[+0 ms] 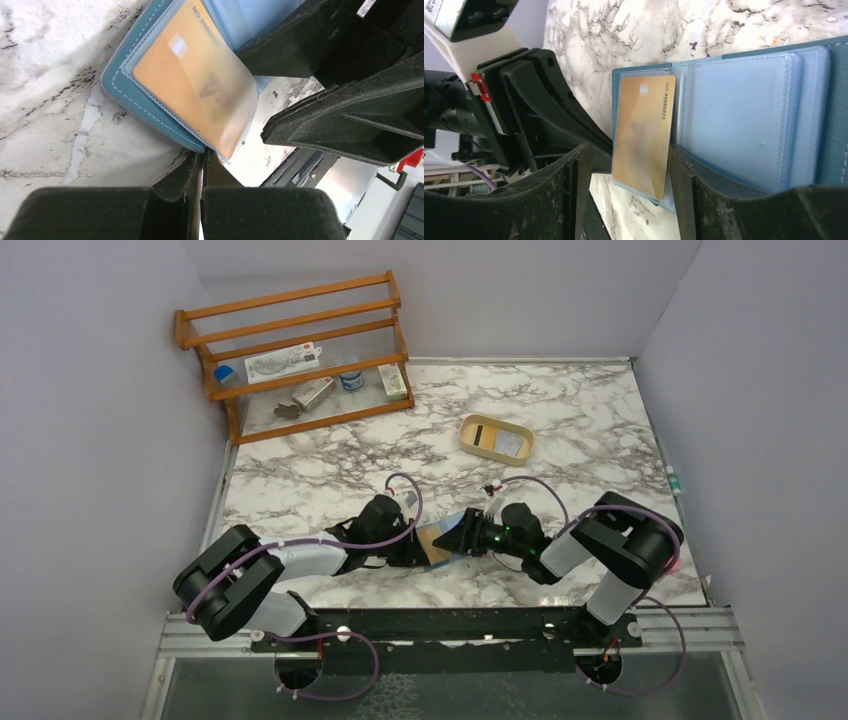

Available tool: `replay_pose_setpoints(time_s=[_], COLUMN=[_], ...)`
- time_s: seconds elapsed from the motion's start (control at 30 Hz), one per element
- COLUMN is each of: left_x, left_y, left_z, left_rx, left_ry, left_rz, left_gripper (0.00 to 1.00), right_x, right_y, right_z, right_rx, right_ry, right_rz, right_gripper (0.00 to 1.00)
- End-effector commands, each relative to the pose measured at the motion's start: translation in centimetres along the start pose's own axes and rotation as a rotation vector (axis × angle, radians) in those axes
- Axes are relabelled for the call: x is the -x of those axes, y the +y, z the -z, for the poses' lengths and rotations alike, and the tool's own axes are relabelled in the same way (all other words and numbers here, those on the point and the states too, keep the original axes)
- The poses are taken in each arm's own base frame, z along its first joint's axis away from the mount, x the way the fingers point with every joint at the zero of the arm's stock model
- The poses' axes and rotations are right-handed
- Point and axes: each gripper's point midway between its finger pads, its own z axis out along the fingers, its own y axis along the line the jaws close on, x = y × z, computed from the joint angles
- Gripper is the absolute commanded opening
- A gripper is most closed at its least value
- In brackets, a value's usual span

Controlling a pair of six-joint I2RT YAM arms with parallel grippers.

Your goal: Take the credit cards out of the card holder

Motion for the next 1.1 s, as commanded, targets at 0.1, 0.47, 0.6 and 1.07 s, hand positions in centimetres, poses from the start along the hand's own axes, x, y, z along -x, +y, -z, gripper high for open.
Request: replay_pose_setpoints(time_s=[0.1, 0.47, 0.6, 1.07], left_x=[-1.2, -0.9, -1.8, -3.4], left_y=[3.2, 4.4, 5.6, 6.8], left_z=[-0.8, -2.4, -3.4, -3.3], left_rx=[0.121, 0.148, 0.172, 0.196], left_ry=[0.032, 0.046, 0.083, 0.144], left_rz=[-0.011, -0.02, -0.008, -0.011], left_gripper=[0.0, 0.0, 0.0, 0.0], right_x=[-7.5, -7.9, -7.7, -5.5], right_y=[-1.3, 2.7, 2.7, 1.2], right_z=[1.9, 3.1, 3.4, 4.7], right_rx=[0.066, 0.255, 0.237, -0.028], right_ry=[0.284, 0.369, 0.363, 0.282], right_rz=[-0.064, -0.032, -0.037, -0.038], right_gripper=[0.62, 0.61, 0.61, 0.61])
